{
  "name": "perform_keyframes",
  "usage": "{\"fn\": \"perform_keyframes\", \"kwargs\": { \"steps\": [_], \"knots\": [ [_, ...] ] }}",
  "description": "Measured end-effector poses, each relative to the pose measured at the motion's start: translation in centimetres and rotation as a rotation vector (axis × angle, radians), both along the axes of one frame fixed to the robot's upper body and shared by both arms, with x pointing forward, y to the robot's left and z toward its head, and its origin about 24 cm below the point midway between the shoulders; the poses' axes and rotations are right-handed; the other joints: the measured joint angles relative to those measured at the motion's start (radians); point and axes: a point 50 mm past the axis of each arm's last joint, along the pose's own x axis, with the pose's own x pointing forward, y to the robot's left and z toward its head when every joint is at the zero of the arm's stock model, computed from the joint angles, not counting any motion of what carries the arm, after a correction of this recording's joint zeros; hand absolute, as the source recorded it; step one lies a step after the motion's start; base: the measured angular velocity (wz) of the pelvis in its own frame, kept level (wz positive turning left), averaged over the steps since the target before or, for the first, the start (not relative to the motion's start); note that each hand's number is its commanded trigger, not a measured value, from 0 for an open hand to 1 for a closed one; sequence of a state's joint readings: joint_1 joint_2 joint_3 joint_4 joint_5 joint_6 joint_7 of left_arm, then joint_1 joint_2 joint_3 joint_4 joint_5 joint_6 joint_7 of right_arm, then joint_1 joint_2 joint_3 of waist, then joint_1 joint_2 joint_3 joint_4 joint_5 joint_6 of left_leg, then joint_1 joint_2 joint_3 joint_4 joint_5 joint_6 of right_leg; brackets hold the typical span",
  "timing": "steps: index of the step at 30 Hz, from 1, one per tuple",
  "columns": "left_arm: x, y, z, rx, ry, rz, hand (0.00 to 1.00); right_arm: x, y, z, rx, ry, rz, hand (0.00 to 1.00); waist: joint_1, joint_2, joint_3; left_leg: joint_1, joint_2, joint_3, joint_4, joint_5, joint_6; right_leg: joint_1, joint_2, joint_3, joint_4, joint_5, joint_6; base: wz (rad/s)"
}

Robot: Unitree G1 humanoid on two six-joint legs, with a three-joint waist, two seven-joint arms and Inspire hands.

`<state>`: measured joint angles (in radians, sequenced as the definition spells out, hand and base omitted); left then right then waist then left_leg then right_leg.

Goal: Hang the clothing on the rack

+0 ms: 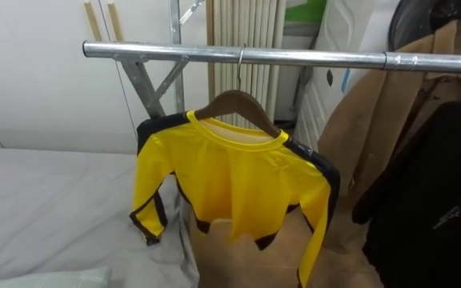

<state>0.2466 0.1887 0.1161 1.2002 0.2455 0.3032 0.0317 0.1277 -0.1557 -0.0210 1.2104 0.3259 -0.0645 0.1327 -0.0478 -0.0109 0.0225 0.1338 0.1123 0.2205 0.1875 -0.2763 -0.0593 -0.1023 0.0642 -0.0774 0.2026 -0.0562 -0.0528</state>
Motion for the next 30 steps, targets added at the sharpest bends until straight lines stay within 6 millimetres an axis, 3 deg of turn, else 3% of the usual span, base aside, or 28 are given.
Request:
{"fn": "perform_keyframes", "kwargs": {
  "steps": [7,15,30],
  "knots": [
    [0.21,0.08,0.01,0.021,-0.010,0.002,0.00,0.06,0.13,-0.01,-0.009,-0.003,0.011,0.00,0.001,0.002,0.0054,-0.001,0.000,-0.006,0.000,0.000,0.000,0.005,-0.001,-0.004,0.000,0.000,0.000,0.01],
    [0.29,0.10,0.00,0.022,-0.012,0.002,0.00,0.10,0.21,-0.02,-0.008,-0.002,0.023,0.00,0.002,-0.003,0.0017,-0.003,0.000,-0.007,-0.001,0.000,0.000,0.003,0.000,-0.004,0.000,0.004,-0.006,0.00],
    [0.29,0.00,-0.04,0.012,-0.007,0.001,0.00,0.10,0.30,-0.04,0.000,-0.004,0.015,0.00,0.004,0.008,0.0050,-0.003,0.001,-0.006,-0.004,0.000,0.000,0.003,0.002,-0.004,-0.001,0.005,-0.005,0.00]
  ]
}}
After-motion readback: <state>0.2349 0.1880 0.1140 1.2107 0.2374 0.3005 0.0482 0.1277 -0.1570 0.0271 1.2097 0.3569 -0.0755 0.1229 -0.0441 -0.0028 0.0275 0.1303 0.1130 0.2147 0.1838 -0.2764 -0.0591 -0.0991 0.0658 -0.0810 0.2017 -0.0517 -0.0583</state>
